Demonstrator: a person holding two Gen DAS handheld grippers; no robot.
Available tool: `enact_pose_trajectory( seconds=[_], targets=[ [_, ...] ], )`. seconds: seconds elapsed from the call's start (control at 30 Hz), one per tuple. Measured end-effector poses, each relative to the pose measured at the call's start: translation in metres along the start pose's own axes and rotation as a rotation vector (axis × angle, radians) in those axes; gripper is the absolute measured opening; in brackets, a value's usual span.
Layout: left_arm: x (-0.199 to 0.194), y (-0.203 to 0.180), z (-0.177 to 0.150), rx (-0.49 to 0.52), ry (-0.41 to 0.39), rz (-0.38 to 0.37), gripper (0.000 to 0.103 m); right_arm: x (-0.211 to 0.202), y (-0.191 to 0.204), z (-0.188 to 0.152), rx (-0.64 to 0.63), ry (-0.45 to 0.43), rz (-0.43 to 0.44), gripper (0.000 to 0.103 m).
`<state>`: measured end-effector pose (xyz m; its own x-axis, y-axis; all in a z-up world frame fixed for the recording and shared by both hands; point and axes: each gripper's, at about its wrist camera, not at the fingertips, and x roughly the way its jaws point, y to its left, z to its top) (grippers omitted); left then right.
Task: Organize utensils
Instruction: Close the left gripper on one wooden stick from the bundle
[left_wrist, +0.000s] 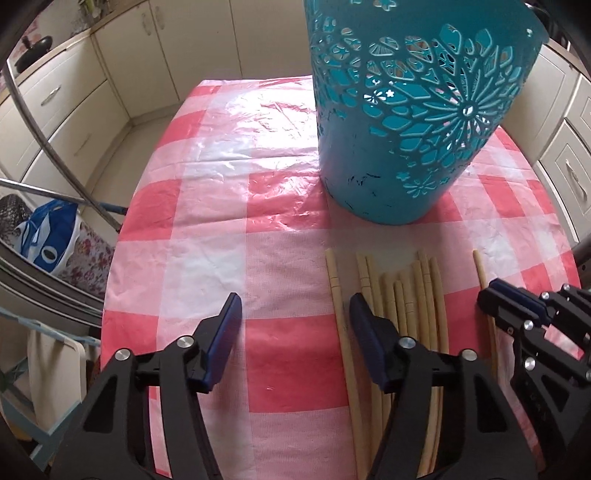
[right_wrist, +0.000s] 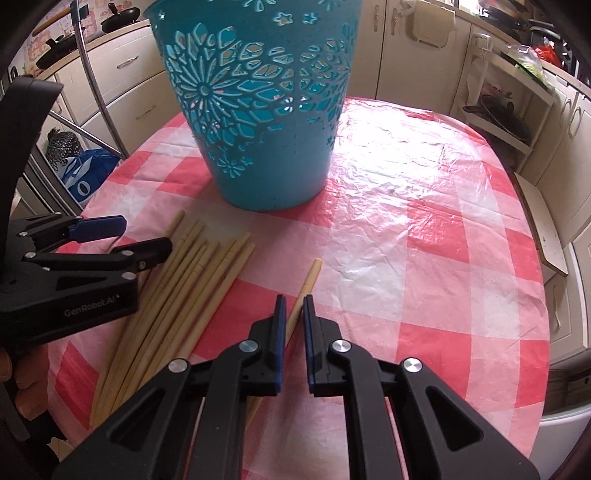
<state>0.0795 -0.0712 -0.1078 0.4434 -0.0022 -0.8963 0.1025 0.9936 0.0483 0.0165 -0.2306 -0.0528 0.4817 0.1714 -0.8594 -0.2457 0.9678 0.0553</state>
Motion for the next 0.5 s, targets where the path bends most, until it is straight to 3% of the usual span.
enact_pose_trajectory(
  seconds=[0.13,0.33,0.37,0.43,0.5],
  targets=[
    [0.0003,0.0064,0.0027,0.004,-0.004,-0.017,0.048,0.0004,-0.0018,-0.0003,0.005,-0.003,-0.002,0.010],
    [0.0006,0.0037,0.0072,0.016,0.009,0.002,0.045,0.0010,0.0019,-0.0009,-0.016,-0.009,-0.020,0.010],
    [0.0000,0.0033,0.0077,0.019,0.006,-0.004,0.041,0.0011,0.0021,-0.0009,-0.016,-0.008,-0.013,0.010],
    [-0.0027,0.0007,0.0079,0.025,0.003,-0.026,0.008,0.0017,0.0021,-0.0006,-0.013,-0.006,-0.006,0.010],
    [-0.0032,0.0018,0.0070,0.016,0.008,-0.051,0.005,0.0025,0.0012,0.0001,-0.005,-0.005,0.001,0.009]
  ],
)
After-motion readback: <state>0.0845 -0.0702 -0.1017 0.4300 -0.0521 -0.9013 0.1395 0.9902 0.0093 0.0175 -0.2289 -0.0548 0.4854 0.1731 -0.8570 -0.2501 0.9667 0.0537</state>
